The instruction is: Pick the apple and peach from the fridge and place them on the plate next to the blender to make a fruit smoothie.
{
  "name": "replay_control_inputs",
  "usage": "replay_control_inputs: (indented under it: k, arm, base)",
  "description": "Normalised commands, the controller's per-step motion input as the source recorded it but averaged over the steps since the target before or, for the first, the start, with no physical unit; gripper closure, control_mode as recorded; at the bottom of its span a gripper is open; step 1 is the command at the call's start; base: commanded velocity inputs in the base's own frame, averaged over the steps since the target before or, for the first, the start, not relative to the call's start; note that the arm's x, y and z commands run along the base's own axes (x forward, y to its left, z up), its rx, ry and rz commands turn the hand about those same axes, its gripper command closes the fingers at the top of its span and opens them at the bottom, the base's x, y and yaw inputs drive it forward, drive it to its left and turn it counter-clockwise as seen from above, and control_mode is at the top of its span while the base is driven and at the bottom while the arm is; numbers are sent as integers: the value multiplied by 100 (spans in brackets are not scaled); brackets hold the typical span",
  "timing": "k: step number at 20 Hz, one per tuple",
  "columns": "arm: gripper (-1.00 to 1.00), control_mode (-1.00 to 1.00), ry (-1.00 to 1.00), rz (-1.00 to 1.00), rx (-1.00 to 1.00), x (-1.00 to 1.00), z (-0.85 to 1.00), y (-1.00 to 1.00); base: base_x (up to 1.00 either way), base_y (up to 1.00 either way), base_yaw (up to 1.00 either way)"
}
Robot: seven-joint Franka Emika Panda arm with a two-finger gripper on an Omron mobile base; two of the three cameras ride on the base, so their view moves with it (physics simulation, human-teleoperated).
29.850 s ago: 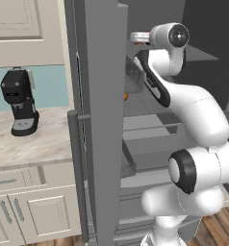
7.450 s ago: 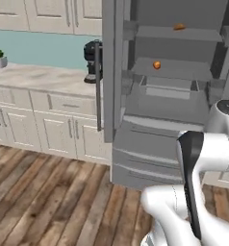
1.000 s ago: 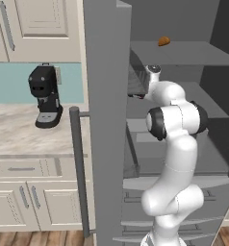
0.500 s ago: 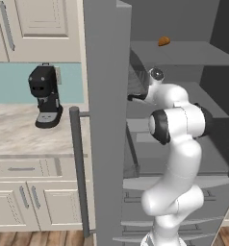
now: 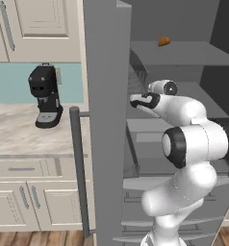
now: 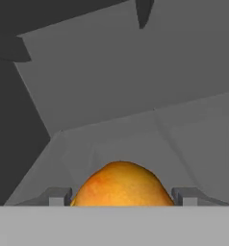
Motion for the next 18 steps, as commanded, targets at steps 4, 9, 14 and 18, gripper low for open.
replay_control_inputs:
  k: [4,9,14,18]
  arm:
    - [100,-100,0,-11,0,-100,100,-36]
    - [100,-100,10,-12,2,-100,91,-25]
    - [100,-100,23,-13,3,-100,67,-12]
    - [100,-100,32,-12,4,-100,61,-9]
  base:
    - [0,0,0]
    - [0,0,0]
    - [0,0,0]
    - [0,0,0]
